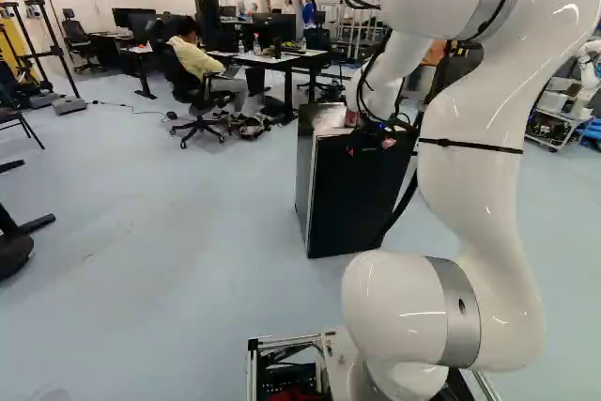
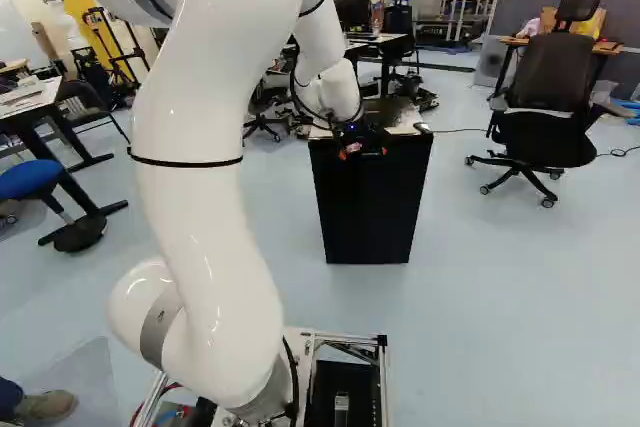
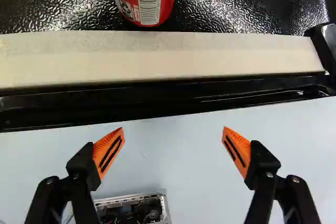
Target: Grab a drink from the fridge
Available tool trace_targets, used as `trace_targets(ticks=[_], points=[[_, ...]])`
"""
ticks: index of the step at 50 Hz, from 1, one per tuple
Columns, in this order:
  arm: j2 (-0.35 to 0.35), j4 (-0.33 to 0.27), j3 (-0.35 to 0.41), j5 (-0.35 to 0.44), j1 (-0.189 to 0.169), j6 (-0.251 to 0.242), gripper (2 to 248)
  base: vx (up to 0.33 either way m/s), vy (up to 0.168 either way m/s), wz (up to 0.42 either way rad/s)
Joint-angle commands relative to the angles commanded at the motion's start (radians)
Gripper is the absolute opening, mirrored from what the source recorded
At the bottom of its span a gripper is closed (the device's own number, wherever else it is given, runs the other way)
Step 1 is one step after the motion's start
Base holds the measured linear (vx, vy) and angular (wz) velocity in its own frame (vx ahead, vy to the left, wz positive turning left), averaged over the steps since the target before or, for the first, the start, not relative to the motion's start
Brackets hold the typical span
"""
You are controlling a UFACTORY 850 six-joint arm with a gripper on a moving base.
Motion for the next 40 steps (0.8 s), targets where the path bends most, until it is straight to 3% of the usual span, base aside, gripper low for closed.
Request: trace_targets(ticks=[40], points=[[0.0,0.0,0.0,0.057,0.0,0.0,247,0.0,0.0,0.0]])
